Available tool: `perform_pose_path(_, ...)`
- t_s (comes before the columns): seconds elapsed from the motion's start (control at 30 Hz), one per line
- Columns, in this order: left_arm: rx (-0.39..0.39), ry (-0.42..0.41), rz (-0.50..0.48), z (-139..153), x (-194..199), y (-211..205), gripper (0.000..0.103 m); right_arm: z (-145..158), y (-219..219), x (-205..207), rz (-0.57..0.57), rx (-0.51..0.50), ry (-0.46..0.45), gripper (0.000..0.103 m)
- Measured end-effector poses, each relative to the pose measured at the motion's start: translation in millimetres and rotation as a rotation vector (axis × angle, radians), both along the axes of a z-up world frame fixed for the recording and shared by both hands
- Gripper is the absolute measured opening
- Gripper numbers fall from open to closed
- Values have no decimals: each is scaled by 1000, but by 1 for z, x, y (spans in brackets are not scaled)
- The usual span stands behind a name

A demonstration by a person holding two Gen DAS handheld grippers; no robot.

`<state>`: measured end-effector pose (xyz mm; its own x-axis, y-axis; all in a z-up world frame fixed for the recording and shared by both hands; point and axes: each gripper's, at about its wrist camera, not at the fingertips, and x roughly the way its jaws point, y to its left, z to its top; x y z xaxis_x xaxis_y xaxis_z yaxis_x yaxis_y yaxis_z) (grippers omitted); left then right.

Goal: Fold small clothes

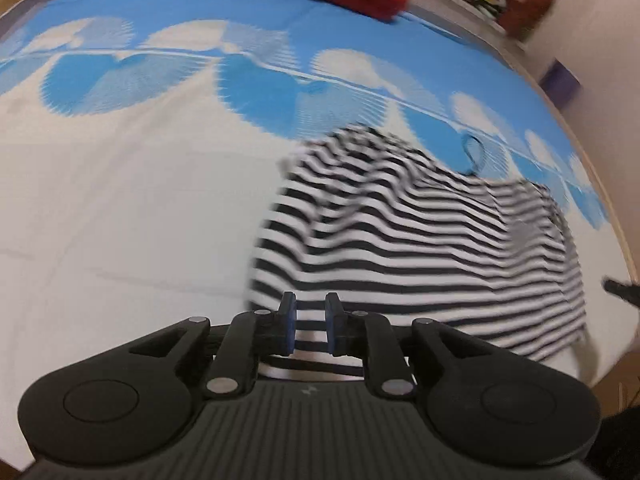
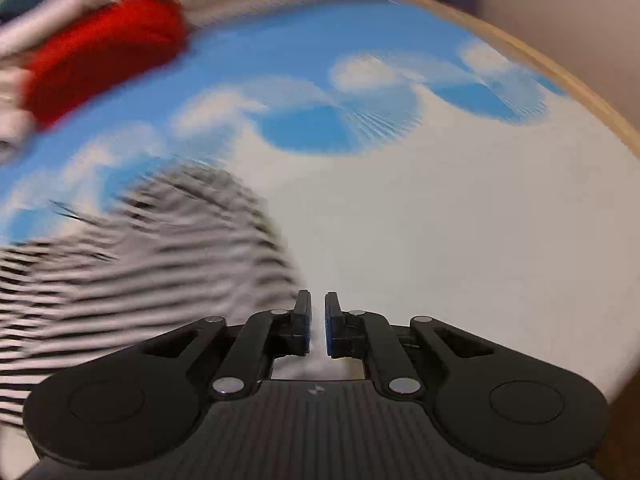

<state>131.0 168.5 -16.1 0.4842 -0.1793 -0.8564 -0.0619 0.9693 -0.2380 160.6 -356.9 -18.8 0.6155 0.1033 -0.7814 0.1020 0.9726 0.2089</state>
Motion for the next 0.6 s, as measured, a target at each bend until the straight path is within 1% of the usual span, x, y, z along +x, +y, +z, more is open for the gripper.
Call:
perform_pose_path(0.03,11,7,-33,-2,1,-12,16,-1,3,1,51,79,7,19)
perform_pose_path(0.07,22,14,-62,-4,2,-23,16,-6,7,4,95,164,38,22)
perform_pose_path(0.1,34,22,-90,-6,3,-33,16,-13,11,6,135,224,81,22)
perform_pose_path(0.13,44,33,-118,-8,6,-44,17,-19,18,7,165,221,112,22)
perform_pose_path(0.17,51,44,-140,-14,5,-45,24,-26,27,11,199,158,149,25)
perform_pose_path(0.2,71,65,-159,-23,8,-46,28,-35,33,15,222,83,194,25)
perform_pose_path(0.23,112,105,-170,-38,15,-50,34,-48,38,18,234,-1,261,25)
perform_pose_path(0.27,153,139,-173,-46,17,-55,34,-57,40,21,230,-47,303,25)
perform_pose_path(0.3,190,150,-174,-51,18,-58,34,-57,40,23,223,-55,298,25)
perform_pose_path(0.33,234,139,-176,-52,19,-62,34,-52,39,23,217,-44,272,25)
perform_pose_path(0.37,260,112,-171,-48,21,-65,33,-44,37,23,206,-19,226,25)
perform_pose_path(0.4,261,90,-161,-45,22,-66,33,-37,37,23,197,4,181,25)
perform_pose_path(0.47,216,59,-125,-36,22,-63,33,-22,31,20,173,45,96,26)
perform_pose_path(0.5,195,49,-108,-32,23,-63,33,-16,29,21,158,64,71,28)
perform_pose_path(0.53,182,38,-92,-30,24,-63,33,-15,27,24,144,79,69,28)
perform_pose_path(0.6,172,25,-71,-28,28,-65,33,-23,31,32,139,71,118,28)
